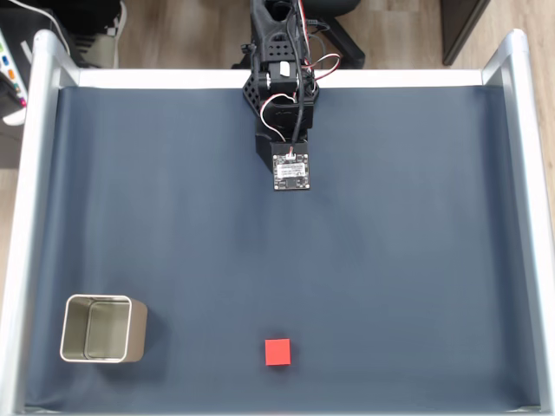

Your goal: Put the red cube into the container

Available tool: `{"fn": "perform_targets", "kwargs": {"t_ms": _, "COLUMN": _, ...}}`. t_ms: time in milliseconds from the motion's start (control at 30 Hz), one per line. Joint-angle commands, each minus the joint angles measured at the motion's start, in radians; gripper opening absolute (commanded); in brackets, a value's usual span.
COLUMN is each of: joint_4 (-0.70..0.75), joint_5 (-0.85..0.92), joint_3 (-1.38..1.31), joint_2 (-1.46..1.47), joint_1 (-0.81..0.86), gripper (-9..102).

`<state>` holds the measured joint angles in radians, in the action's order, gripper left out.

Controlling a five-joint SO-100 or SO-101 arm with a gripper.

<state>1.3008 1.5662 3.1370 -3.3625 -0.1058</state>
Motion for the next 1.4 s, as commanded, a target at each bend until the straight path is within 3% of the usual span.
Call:
{"fn": "perform_targets", "kwargs": {"t_ms": 0, "joint_4": -0.002, "joint_5": 0.003, "joint_3": -0.006, "joint_2": 0.006, "joint_1": 0.005, "gripper": 0}}
{"fn": "perform_targets", "kwargs": {"t_ms": 1133, "joint_4": -0.009, "joint_5": 0.026, "joint_3": -0.006, "joint_2": 0.012, "joint_1": 0.011, "gripper": 0}}
{"fn": "perform_targets", "kwargs": {"t_ms": 1200, "joint_4": -0.101, "joint_5": 0.011, "joint_3": -0.006, "joint_2": 0.044, "joint_1": 0.011, "gripper": 0}}
{"fn": "perform_targets", "kwargs": {"t_ms": 1367, "joint_4": -0.517, "joint_5": -0.067, "joint_3": -0.008, "joint_2": 0.163, "joint_1": 0.021, "gripper": 0}}
